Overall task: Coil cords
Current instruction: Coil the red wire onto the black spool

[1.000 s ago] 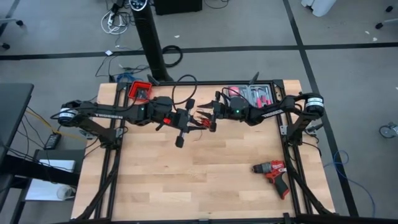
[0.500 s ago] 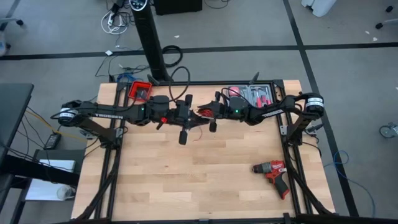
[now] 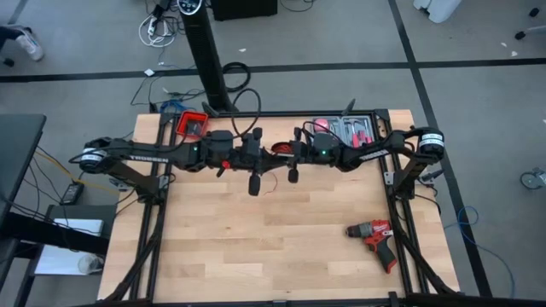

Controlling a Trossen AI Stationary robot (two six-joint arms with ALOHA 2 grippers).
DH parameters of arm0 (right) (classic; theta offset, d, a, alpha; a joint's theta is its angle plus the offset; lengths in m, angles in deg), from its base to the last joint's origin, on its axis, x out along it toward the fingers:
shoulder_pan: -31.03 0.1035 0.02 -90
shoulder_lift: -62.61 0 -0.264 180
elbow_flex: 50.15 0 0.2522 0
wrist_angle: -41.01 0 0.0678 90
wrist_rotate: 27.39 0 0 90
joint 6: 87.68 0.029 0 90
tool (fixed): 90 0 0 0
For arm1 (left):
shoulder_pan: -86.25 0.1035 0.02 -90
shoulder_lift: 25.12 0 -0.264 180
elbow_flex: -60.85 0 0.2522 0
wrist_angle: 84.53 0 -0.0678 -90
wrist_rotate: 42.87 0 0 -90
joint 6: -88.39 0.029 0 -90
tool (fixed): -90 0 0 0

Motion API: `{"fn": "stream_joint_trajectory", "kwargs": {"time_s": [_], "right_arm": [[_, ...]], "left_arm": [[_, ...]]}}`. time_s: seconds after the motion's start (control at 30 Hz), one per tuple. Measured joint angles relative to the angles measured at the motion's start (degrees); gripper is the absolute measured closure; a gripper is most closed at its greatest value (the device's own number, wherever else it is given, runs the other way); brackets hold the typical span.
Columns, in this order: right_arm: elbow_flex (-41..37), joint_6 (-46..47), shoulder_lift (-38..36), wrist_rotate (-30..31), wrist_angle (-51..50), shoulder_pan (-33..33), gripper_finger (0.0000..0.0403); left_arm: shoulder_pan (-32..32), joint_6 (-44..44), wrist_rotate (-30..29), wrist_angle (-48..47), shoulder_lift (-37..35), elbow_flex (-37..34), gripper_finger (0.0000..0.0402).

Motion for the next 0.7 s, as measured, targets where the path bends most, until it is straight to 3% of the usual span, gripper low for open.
{"fn": "stream_joint_trajectory", "kwargs": {"time_s": [0.27,0.7], "right_arm": [[0.02,7.54,0.00,-10.09,2.43,-3.54,0.0309],[0.02,10.03,-0.04,-11.47,1.17,-3.70,0.0306]], "left_arm": [[0.01,-1.11,-0.74,-4.29,0.00,5.07,0.0396],[1.19,-5.47,-0.14,-5.65,0.00,5.07,0.0396]]}}
